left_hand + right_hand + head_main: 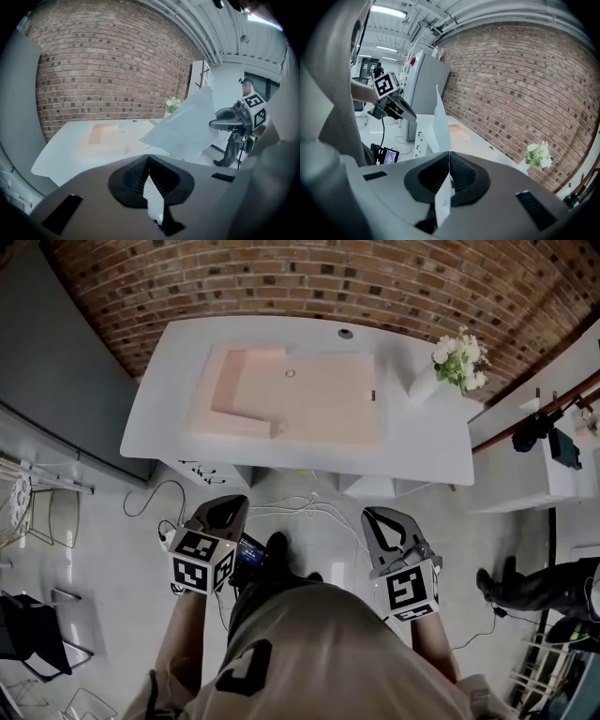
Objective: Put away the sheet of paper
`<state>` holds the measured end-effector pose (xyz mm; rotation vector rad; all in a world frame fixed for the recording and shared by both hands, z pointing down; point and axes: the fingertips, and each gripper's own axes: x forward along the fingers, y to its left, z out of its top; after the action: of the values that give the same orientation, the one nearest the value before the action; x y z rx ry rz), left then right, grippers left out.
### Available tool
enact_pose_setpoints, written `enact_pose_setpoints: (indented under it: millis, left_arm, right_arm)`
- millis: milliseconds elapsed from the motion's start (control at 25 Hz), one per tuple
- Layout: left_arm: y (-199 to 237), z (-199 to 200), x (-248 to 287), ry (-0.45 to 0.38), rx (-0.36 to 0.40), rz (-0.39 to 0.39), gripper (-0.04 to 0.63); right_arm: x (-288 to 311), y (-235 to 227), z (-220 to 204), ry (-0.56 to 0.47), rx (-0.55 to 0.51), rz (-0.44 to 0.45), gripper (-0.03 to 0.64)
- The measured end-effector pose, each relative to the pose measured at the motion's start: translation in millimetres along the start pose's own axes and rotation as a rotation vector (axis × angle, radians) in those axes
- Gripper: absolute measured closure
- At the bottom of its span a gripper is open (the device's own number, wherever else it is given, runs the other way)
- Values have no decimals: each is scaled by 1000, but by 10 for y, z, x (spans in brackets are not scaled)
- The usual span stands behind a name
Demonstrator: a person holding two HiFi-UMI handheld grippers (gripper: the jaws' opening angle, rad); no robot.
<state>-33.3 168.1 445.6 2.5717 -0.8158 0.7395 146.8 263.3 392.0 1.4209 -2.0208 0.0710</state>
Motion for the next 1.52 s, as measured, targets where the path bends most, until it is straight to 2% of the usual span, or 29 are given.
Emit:
enact_pose_setpoints:
  millis: [560,960,1240,1400,1520]
  left_arm:
    - [450,303,267,-30,0,-72,581]
    - [867,421,420,-43,-14,-99,581]
    - [1114,390,478,-37,-52,-86,581]
    - [1125,405,551,-25,-57,-85,581]
    - [1118,440,603,-24,-57,-69,581]
  right_arm:
    - [451,-457,429,1,-24,-149,594]
    - [841,-613,639,27,-16,-170,594]
    - [1023,-750,760,30,5,-167,594]
    - [1084,-886,811,-5,67,-145,594]
    - [1108,-1013,725,14,122,-120,594]
